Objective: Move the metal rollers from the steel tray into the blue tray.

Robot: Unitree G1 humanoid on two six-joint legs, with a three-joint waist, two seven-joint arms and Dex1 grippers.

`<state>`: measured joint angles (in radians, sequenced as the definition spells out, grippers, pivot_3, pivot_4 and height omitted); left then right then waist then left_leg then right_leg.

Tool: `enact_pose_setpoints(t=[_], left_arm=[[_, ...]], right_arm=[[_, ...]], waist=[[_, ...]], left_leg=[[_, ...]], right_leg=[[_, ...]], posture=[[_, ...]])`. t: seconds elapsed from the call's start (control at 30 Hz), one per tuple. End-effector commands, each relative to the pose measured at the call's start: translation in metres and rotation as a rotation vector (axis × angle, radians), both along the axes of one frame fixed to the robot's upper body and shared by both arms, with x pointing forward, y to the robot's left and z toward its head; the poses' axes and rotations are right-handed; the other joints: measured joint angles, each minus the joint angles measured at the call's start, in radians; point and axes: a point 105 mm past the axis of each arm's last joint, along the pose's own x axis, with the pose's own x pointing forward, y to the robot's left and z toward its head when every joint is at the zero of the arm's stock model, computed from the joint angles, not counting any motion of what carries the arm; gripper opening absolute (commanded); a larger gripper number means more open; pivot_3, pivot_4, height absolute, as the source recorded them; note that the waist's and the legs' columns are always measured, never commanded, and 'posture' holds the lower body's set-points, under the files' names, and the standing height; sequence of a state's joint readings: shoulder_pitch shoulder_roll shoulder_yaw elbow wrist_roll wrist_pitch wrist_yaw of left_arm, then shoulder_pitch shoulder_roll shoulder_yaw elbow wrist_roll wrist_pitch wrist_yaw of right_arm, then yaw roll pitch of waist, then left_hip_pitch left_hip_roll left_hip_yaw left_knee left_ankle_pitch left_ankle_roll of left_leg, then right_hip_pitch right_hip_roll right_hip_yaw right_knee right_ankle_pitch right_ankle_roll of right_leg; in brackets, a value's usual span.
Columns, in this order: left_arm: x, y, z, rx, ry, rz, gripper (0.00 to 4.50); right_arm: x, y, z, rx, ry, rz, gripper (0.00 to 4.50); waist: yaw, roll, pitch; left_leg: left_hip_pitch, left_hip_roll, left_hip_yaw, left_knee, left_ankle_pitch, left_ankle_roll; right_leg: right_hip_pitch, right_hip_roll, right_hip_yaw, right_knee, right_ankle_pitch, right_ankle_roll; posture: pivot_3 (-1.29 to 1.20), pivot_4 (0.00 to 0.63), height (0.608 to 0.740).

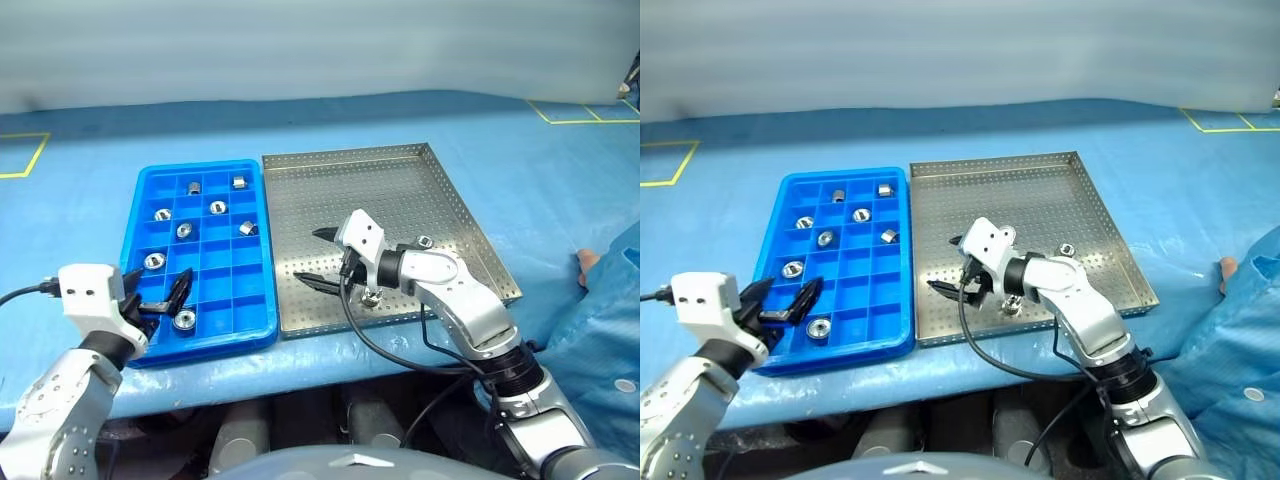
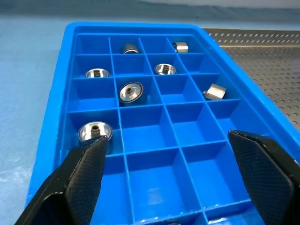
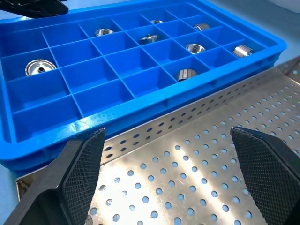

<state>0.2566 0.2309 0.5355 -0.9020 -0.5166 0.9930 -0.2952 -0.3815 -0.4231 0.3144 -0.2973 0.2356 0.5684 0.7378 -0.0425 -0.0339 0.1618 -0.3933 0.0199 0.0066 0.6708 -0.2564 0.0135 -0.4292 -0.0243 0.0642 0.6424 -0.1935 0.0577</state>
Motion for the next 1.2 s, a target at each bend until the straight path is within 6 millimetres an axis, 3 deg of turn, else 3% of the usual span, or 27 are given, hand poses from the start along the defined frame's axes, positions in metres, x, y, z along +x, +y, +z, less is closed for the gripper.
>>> enact_pose_setpoints(t=[0.03, 0.3, 0.47, 0.63, 0.77, 1.0, 1.2], left_arm=[[0.008, -0.019, 0.016, -0.043, -0.089, -0.118, 4.46], [0.051, -0.097, 0.011, -0.11, -0.104, -0.438, 4.46], [0.075, -0.13, 0.0, -0.062, -0.063, -0.559, 4.46], [0.097, -0.141, -0.029, 0.043, 0.058, -0.593, 4.46], [0.107, -0.148, -0.039, 0.077, 0.096, -0.632, 4.46], [0.101, -0.165, -0.034, 0.005, 0.098, -0.763, 4.46], [0.096, -0.161, -0.051, 0.072, 0.169, -0.786, 4.46]], right_arm=[[0.0, -0.004, 0.016, 0.022, -0.063, -0.021, 4.5], [0.013, -0.038, 0.017, -0.077, -0.11, -0.197, 4.5], [0.012, -0.055, 0.019, -0.115, -0.134, -0.267, 4.5], [0.002, -0.068, 0.021, -0.108, -0.143, -0.327, 4.5], [-0.007, -0.072, 0.018, -0.107, -0.137, -0.356, 4.5], [-0.014, -0.078, 0.014, -0.11, -0.127, -0.402, 4.5], [-0.017, -0.081, 0.012, -0.104, -0.119, -0.425, 4.5]], waist=[[-0.003, 0.0, 0.0], [-0.026, 0.0, 0.0], [-0.058, 0.001, 0.0], [-0.116, 0.001, 0.0], [-0.178, 0.001, 0.0], [-0.288, 0.001, 0.0], [-0.348, 0.001, 0.0]], left_leg=[[0.0, 0.0, 0.0, 0.0, 0.0, 0.0], [-0.001, -0.003, 0.001, 0.003, 0.0, 0.0], [-0.002, -0.004, 0.001, 0.003, 0.0, 0.001], [-0.002, -0.004, 0.001, 0.003, -0.001, 0.001], [-0.003, -0.005, -0.001, 0.003, -0.001, 0.002], [-0.003, -0.005, -0.001, 0.003, -0.001, 0.002], [-0.001, -0.005, -0.001, 0.003, -0.001, 0.002]], right_leg=[[0.0, 0.0, 0.0, 0.0, 0.0, 0.0], [0.001, -0.001, 0.0, 0.0, 0.001, 0.001], [0.001, 0.0, 0.001, 0.0, 0.001, 0.002], [0.001, 0.0, 0.002, 0.0, 0.001, 0.003], [0.001, -0.001, 0.004, 0.0, 0.002, 0.004], [0.0, -0.001, 0.004, 0.0, 0.002, 0.005], [0.001, 0.0, 0.006, 0.0, 0.002, 0.006]], posture=[[-0.07, 0.15, 0.74], [-0.16, 0.15, 0.74], [-0.24, 0.15, 0.74], [-0.35, 0.15, 0.74], [-0.4, 0.15, 0.74], [-0.45, 0.15, 0.74], [-0.46, 0.15, 0.74]])
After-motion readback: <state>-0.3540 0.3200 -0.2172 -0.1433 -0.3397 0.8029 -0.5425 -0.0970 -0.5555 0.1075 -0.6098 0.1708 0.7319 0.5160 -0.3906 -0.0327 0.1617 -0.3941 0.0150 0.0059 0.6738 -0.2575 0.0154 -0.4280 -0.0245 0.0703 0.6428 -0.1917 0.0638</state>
